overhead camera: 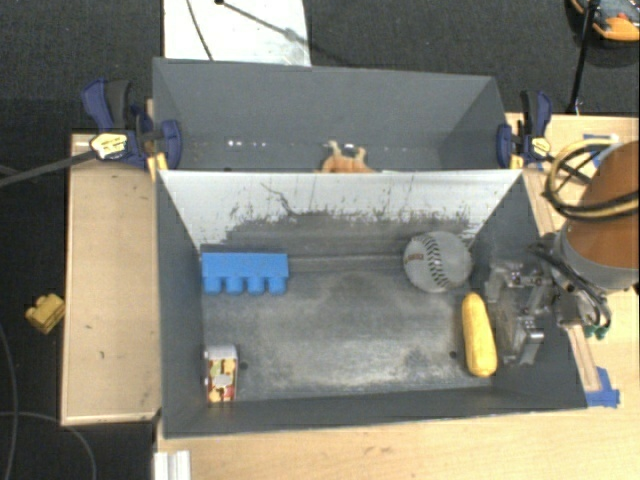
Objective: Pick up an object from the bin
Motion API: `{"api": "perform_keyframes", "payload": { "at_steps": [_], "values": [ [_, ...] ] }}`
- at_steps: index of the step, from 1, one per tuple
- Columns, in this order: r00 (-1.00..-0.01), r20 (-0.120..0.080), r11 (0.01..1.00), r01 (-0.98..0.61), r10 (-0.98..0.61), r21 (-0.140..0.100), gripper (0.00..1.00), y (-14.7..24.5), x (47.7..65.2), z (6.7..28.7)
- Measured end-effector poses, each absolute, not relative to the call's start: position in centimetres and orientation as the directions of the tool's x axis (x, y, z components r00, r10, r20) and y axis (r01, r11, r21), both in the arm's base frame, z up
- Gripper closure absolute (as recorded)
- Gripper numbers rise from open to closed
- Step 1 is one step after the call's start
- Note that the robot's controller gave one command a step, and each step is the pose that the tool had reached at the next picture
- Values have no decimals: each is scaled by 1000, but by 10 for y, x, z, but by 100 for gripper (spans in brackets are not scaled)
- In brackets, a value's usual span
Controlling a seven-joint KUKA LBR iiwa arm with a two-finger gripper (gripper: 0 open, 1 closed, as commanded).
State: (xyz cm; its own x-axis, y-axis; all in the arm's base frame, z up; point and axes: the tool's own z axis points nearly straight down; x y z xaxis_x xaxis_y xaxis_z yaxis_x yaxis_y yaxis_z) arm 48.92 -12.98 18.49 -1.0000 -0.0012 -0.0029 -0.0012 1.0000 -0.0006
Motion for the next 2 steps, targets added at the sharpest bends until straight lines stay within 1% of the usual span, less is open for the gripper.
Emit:
{"api": "perform_keyframes", "payload": {
  "at_steps": [1,2],
  "values": [
    [-961,-9,961,-277,-277,-5,0,-138,499,133],
    [-892,0,892,-452,-452,1,0,-147,516,109]
  ]
}}
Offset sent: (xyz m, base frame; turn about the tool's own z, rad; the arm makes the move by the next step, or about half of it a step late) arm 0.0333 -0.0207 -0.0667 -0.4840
